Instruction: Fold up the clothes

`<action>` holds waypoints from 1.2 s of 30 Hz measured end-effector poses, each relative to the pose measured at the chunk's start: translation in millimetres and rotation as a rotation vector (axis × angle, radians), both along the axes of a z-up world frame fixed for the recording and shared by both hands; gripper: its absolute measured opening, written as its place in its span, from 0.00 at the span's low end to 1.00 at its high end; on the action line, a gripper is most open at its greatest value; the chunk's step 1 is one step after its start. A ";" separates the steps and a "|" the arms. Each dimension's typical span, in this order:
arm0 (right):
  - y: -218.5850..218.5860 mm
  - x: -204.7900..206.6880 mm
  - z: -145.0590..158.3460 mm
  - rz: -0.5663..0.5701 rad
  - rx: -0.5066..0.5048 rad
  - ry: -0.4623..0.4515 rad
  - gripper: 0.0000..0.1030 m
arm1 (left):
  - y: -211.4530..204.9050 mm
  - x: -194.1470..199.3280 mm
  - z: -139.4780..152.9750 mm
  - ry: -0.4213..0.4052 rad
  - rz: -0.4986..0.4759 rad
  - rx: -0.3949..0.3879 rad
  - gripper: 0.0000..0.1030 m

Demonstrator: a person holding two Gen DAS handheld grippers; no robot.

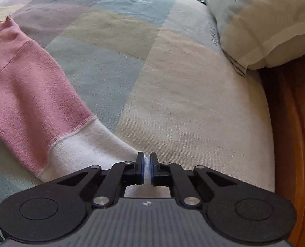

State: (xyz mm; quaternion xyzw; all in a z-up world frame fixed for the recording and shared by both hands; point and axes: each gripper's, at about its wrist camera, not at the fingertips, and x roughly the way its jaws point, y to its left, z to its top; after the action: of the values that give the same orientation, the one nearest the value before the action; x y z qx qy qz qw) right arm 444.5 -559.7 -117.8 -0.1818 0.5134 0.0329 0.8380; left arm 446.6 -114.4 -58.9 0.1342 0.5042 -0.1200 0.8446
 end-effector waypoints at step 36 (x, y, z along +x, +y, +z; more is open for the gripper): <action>57.6 -107.7 -15.1 0.325 -0.303 0.057 0.34 | -2.4 -9.9 -7.1 0.042 0.008 -0.012 0.99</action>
State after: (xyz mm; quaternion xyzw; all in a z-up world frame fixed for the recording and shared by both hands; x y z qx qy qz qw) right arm 336.8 -502.1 -132.9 -0.3848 0.4999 0.0953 0.7700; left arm 436.7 -116.8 -66.0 0.1248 0.5217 -0.1226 0.8350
